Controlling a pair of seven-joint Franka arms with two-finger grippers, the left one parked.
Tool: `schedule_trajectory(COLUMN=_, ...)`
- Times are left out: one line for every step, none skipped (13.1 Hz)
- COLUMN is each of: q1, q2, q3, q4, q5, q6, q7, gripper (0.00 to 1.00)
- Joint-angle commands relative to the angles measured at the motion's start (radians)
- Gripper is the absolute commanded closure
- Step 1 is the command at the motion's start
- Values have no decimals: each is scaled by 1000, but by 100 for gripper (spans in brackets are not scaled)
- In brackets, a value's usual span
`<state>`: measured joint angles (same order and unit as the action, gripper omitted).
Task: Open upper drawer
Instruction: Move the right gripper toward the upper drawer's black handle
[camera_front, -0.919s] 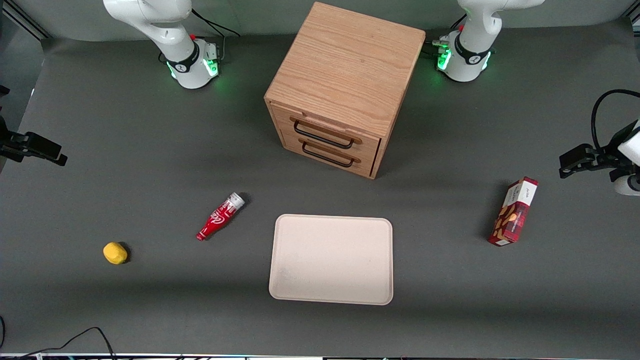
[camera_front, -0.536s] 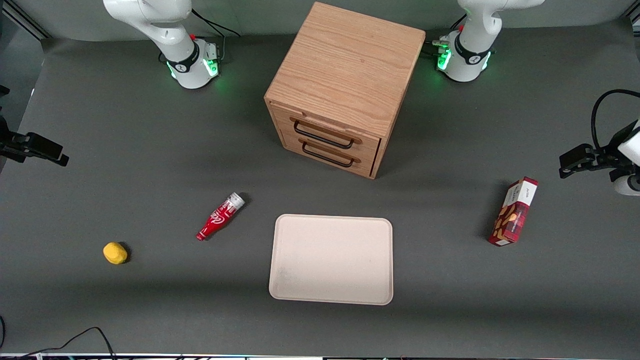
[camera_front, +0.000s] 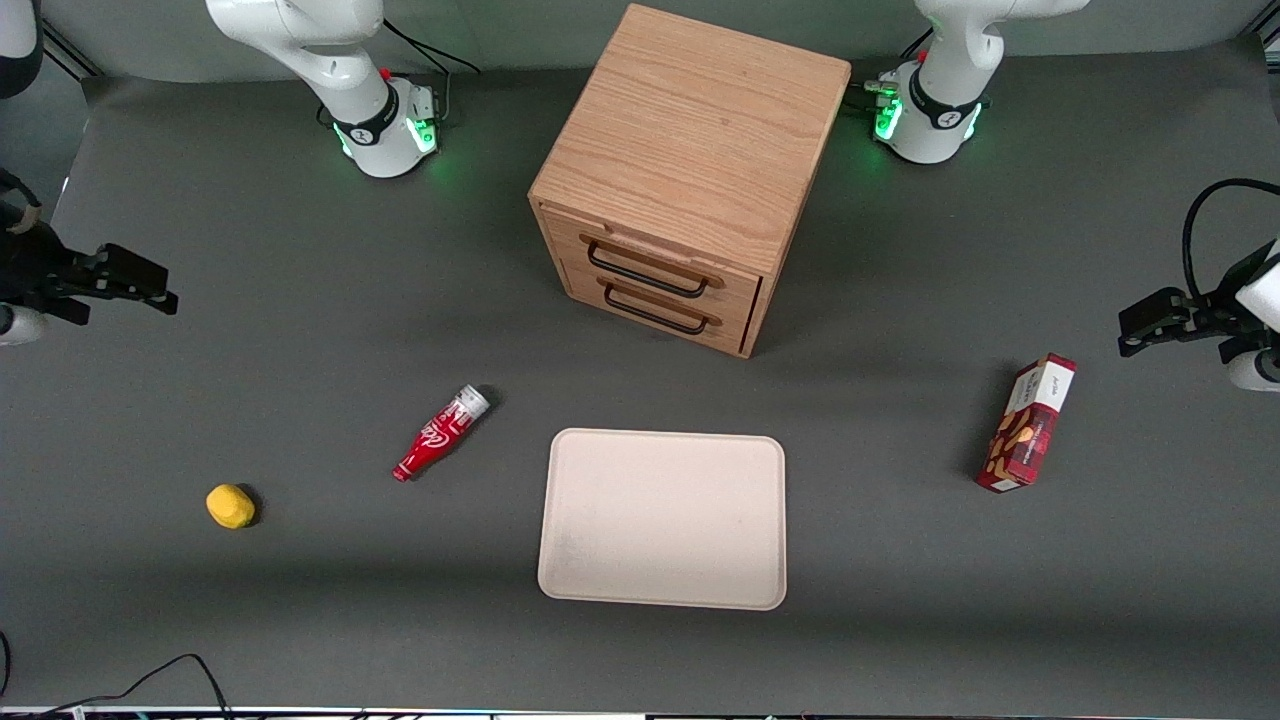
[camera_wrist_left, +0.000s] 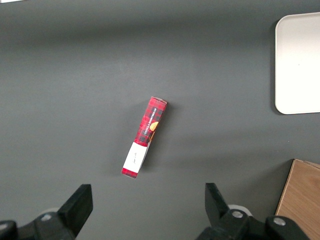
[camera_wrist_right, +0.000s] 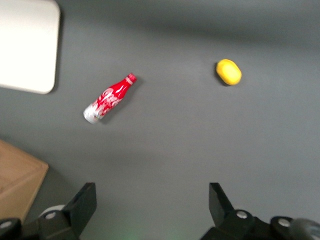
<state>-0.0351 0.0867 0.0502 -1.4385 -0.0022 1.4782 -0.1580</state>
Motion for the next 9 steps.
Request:
schedule_trajectory(q1=-2, q2=1, q3=49, q4=13, q5=14, q6=-39, q7=-174, gripper=0)
schedule_trajectory(q1=-2, q2=2, q3=78, q4=15, q5=16, q6=-42, q7=-184, gripper=0)
schedule_trajectory(q1=-2, q2=1, q3=112, q4=15, q5=14, q6=-44, q7=-187, gripper=0)
schedule_trajectory(q1=-2, q2=-2, q3=144, q4=15, q5=14, q6=-50, q7=-190, gripper=0)
schedule_trajectory(q1=-2, q2=-4, q3=178, q4=13, q5=14, q6=-50, q7=-190, gripper=0)
schedule_trajectory(q1=-2, q2=-4, q3=212, q4=13, q5=16, q6=-50, q7=-213, gripper=0)
schedule_trajectory(q1=0, q2=-4, q3=241, q4=13, q5=16, q6=-49, q7=-250, gripper=0)
schedule_trajectory(q1=0, q2=-4, q3=269, q4=12, q5=18, q6=-46, q7=-258, gripper=0)
schedule_trajectory(q1=0, q2=-2, q3=304, q4=12, q5=24, q6=-41, q7=-276, gripper=0)
